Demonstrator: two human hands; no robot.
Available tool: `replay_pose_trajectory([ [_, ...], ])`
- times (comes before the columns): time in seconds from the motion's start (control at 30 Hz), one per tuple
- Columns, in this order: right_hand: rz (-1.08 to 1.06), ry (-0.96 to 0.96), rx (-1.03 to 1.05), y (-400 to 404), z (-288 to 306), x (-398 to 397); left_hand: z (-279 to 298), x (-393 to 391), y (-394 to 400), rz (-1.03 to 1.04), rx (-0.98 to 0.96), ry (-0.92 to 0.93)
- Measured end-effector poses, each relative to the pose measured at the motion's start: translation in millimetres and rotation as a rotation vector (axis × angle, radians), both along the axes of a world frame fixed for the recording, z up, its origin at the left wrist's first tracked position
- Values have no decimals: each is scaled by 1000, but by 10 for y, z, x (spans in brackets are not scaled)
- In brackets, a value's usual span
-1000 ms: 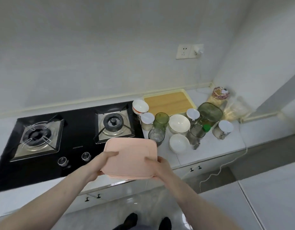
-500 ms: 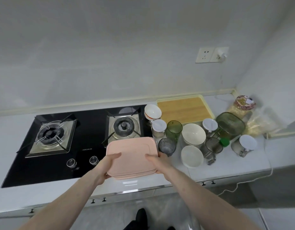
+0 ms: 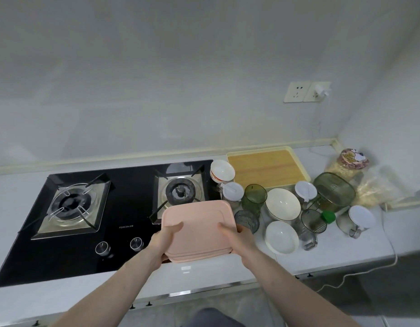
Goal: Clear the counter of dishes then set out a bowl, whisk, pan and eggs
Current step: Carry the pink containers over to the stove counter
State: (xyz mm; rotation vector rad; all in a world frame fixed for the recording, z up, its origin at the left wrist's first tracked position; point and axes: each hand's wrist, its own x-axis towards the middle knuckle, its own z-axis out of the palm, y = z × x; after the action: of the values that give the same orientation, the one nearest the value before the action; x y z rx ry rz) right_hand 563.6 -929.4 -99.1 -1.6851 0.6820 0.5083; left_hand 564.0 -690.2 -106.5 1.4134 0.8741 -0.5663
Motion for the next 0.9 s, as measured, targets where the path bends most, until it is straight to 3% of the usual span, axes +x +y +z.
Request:
replay_pose_trajectory([
  [0.43, -14, 64, 84, 24, 127, -109, 164, -22, -97, 102, 5, -44],
  [0.67, 22, 65, 144, -114, 156, -340, 225, -512, -266, 271, -46, -86],
  [0.9, 67, 85, 232, -339, 125, -588, 359, -953, -431, 247, -1, -140],
])
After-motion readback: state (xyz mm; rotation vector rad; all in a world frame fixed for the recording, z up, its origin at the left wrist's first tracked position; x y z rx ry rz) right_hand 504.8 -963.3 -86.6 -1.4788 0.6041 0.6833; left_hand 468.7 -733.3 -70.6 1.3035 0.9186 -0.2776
